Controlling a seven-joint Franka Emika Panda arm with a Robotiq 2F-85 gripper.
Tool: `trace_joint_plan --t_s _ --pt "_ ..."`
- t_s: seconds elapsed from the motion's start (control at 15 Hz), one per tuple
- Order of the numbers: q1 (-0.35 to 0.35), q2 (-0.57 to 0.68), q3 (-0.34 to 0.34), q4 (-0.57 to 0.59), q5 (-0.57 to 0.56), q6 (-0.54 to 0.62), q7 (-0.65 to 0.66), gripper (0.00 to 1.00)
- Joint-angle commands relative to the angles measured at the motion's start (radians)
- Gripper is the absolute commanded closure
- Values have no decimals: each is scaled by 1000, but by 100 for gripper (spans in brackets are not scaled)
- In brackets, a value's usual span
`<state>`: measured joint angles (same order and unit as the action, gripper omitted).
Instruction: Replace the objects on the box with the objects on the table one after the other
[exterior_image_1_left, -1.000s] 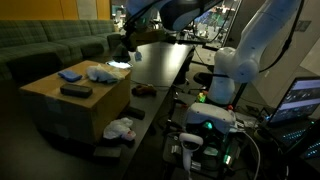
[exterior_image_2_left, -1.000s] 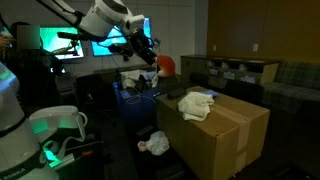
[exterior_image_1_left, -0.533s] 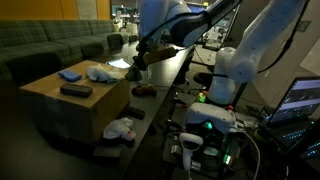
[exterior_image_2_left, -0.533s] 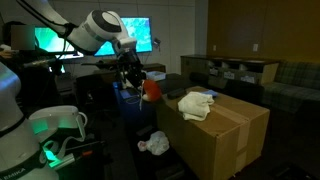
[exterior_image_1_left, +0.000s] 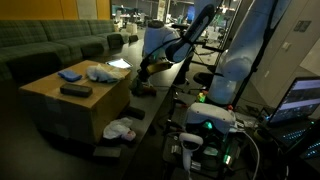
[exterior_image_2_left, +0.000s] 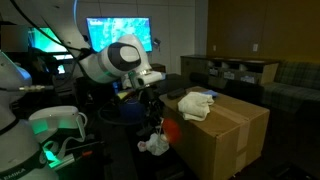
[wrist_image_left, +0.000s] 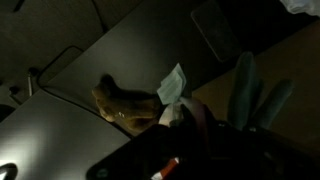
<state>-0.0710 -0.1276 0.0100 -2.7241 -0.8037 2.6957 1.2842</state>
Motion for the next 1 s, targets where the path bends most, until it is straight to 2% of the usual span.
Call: trace_joint_plan --t_s 0.0,0.13,0.47,0.73,0.8,0.93 --pt "-64 260 -61 154 -72 121 -46 96" --pt "-86 371 -78 226 -37 169 -118 96" --pt "-133 587 -45 389 18 190 -233 96" --pt "-177 659 -3 445 82 153 -323 96" --pt "-92 664 -81 437 188 172 -406 96" --pt "-62 667 -113 421 278 165 -475 96"
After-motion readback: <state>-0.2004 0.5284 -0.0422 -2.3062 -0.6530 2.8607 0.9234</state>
